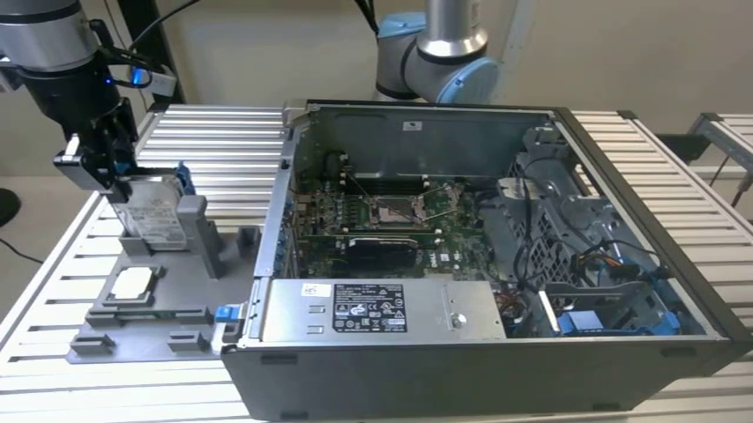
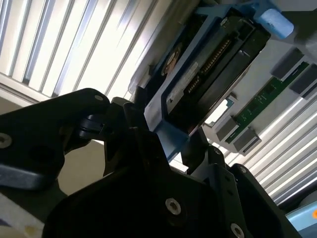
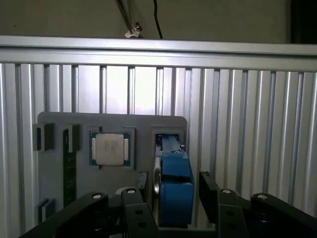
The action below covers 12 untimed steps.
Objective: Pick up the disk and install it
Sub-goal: 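Pick up the disk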
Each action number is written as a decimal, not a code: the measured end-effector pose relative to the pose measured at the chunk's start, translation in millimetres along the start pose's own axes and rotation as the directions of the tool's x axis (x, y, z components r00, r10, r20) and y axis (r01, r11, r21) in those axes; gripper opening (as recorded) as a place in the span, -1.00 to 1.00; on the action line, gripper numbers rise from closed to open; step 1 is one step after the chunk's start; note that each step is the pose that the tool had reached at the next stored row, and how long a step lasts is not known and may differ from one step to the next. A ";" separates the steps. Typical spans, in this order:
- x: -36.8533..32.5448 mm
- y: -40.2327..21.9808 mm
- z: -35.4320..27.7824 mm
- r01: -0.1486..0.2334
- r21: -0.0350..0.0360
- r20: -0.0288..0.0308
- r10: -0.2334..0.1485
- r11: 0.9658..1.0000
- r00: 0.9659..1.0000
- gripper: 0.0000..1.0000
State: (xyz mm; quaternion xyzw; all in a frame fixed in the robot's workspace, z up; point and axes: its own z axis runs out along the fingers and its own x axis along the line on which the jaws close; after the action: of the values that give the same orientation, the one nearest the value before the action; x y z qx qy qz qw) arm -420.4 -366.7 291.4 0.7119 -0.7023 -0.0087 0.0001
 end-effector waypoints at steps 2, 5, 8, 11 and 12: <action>0.0 0.0 -0.1 0.000 0.000 0.000 0.000 1.000 1.000 1.00; 0.0 0.0 -0.1 0.000 0.000 0.000 0.000 1.000 1.000 -1.00; 0.0 0.0 -0.1 0.000 0.000 0.000 0.000 1.000 1.000 -1.00; 0.0 0.0 -0.1 0.000 0.000 0.000 0.000 1.000 1.000 -1.00; 0.0 0.0 -0.1 0.000 0.000 0.000 0.000 1.000 1.000 -1.00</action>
State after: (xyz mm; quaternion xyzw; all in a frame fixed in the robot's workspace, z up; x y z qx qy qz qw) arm -420.4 -366.7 291.5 0.7120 -0.7021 -0.0088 0.0001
